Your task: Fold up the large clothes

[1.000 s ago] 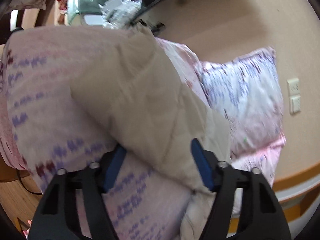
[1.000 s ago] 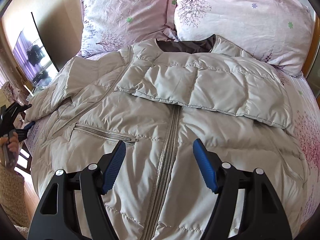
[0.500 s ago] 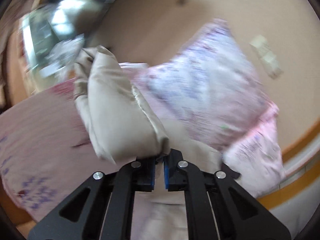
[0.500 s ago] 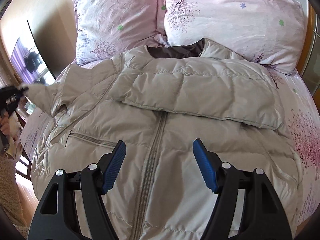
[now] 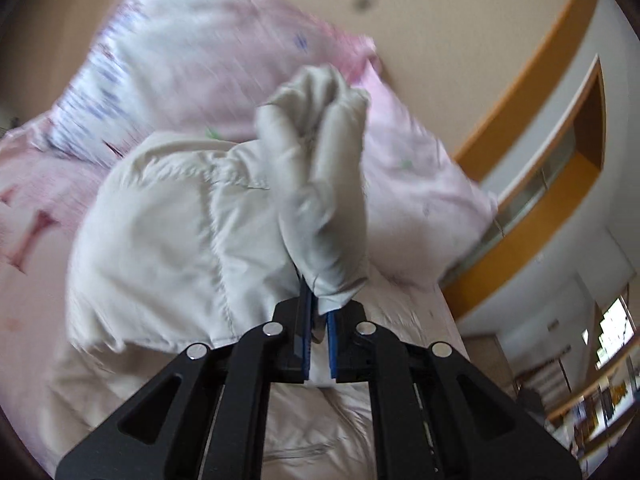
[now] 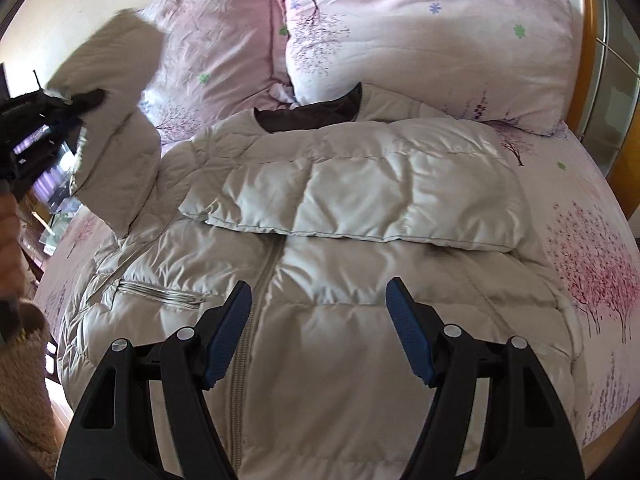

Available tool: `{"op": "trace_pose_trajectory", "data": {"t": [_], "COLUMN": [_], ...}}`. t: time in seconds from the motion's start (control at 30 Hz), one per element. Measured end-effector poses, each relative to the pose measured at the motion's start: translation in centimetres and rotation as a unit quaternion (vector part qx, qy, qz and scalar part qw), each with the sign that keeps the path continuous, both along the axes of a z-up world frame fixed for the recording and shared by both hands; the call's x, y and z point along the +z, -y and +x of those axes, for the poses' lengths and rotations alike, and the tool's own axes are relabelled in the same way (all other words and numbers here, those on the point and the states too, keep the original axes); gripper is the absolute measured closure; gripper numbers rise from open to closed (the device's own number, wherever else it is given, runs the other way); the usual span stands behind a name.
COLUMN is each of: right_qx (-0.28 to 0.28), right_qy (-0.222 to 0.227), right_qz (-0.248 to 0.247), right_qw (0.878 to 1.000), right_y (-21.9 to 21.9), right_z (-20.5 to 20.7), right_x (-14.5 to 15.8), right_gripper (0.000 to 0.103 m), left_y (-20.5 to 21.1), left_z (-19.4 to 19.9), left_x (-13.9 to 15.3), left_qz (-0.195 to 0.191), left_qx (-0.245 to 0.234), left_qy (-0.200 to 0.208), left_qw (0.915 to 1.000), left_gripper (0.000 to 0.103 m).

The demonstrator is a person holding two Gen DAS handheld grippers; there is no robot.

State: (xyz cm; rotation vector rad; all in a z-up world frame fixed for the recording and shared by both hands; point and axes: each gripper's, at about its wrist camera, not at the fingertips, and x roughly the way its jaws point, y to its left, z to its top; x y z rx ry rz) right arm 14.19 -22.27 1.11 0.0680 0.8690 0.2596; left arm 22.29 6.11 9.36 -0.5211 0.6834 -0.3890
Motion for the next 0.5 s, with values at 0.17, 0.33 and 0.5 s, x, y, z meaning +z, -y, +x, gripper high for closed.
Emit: {"op": "trace_pose_trajectory", "data": {"t": [0.17, 0.33, 0.5], "right_qx": [-0.021, -0.049, -0.05], "right_qy": [0.001, -0.001, -0.005], "right_qz": [-0.002, 0.016, 0.067], "right_qw": [1.0, 0.999, 0.997], "right_y": [1.2, 3.1, 4.0], "right_z": [0.2, 1.0, 2.2], "right_x": [0.0, 0.6, 1.7], "right_gripper": [0.032, 0.032, 0.034], "left_y": [5.6, 8.2, 6.2], "left_z": [1.2, 1.4, -1.3], "left_x": [-4.1, -6.4, -3.3], "left_qz": [0.03, 0.058, 0.138], "left_qx": [-0.052, -0.093, -0.049], "left_qy": [-0.05, -0.088, -0.017], "left_qw": [0.997, 0.9901, 0.9891], "left_gripper": [0.095, 0.057, 0.01]}}
